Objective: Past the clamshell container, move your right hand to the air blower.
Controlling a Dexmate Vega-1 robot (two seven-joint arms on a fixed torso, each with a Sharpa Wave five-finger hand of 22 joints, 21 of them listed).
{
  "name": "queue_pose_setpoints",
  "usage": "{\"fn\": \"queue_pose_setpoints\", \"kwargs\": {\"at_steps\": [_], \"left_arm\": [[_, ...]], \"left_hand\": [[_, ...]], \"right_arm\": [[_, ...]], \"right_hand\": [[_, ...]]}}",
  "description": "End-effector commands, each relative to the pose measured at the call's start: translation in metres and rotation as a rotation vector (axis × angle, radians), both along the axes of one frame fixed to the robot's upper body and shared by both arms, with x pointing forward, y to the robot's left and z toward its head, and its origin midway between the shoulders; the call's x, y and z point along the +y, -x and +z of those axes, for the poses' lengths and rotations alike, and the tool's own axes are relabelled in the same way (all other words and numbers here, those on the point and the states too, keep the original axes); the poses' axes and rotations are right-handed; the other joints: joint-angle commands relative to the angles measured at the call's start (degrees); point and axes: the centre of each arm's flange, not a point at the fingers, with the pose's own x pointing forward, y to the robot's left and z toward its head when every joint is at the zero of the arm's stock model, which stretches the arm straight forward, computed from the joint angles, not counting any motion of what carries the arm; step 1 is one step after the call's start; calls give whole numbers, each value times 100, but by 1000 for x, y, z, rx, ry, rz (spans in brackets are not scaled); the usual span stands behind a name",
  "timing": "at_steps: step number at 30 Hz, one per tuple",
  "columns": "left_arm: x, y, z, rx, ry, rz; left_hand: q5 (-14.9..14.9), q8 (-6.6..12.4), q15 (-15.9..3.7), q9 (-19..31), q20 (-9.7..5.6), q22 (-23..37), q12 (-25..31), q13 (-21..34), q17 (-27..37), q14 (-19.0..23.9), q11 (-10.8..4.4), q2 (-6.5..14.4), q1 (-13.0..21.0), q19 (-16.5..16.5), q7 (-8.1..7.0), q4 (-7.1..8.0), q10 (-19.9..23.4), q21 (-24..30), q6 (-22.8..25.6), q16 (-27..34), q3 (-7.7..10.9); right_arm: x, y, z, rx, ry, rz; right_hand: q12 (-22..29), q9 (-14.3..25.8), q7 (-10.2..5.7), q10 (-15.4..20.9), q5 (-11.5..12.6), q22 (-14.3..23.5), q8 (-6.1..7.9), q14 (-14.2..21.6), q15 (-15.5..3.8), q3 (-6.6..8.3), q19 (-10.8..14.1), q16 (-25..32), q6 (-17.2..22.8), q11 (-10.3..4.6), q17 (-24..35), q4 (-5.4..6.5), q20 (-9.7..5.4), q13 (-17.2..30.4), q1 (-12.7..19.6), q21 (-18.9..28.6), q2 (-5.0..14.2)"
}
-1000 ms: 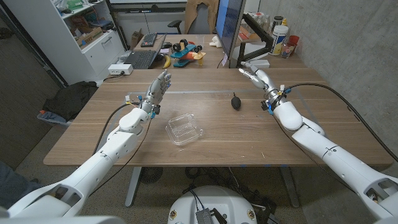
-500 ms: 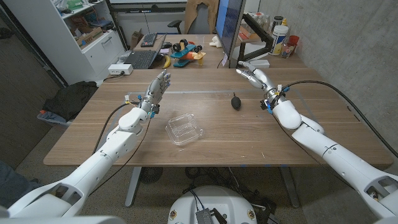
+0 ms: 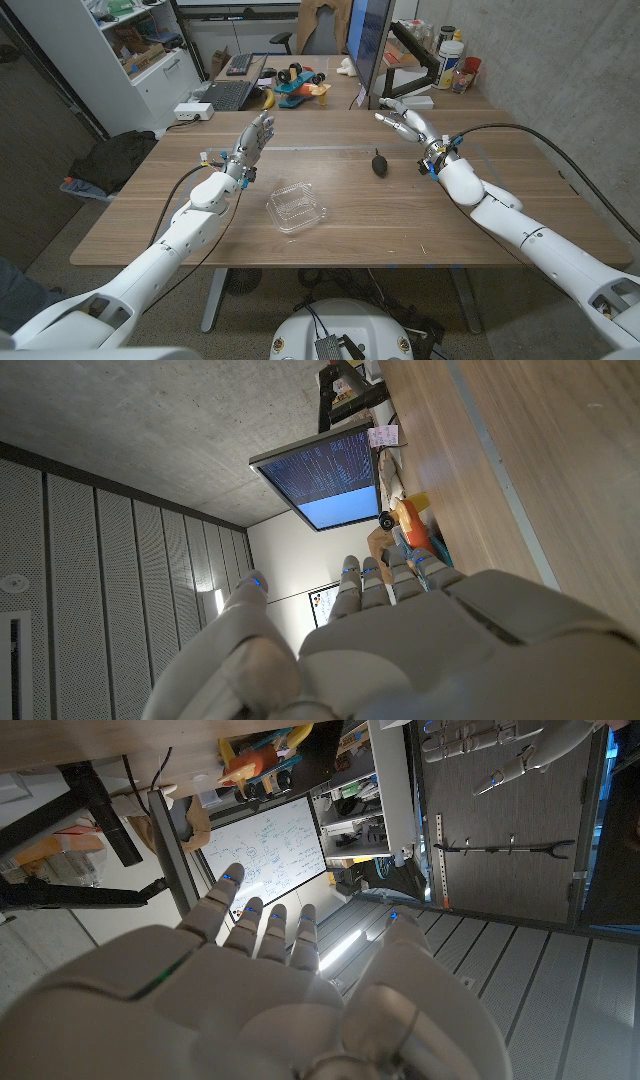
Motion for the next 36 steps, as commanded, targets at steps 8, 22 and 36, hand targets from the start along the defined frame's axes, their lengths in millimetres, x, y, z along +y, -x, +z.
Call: {"fn": "queue_pose_setpoints", "kwargs": {"at_steps": [8, 22, 36], "left_arm": [[-3, 0, 2, -9, 0, -5], [-3, 1, 5, -16, -5, -6], [-2, 2, 5, -18, -3, -2]], "left_hand": [[21, 24, 17, 19, 22, 21, 44, 14, 23, 3, 22, 48, -4, -4, 25, -41, 40, 7, 50, 22, 22], [20, 18, 26, 20, 47, 21, 45, 15, 23, -7, 20, 51, -10, -22, 18, -49, 50, 3, 57, 18, 16], [20, 24, 9, 21, 57, 22, 43, 15, 24, -20, 15, 54, -18, -23, -14, -57, 52, 5, 93, 14, 10]], "right_arm": [[3, 0, 2, -34, 96, -69], [7, -2, 2, -44, 159, -104], [14, 0, 4, -73, 258, -166]], "right_hand": [[-15, 18, -55, -36, 56, 26, -24, -55, 80, 11, 12, -39, 11, -61, 11, -32, 15, 21, 69, 35, -5], [-7, 20, -120, -78, 72, 22, -38, -27, 451, 4, 37, -16, -73, -88, 14, -24, 227, 21, 98, 49, -7], [-20, 22, -132, -203, 81, 19, -73, 379, 483, 2, 110, 109, -252, -83, 22, 1, 324, 22, 96, 58, -1]]}}
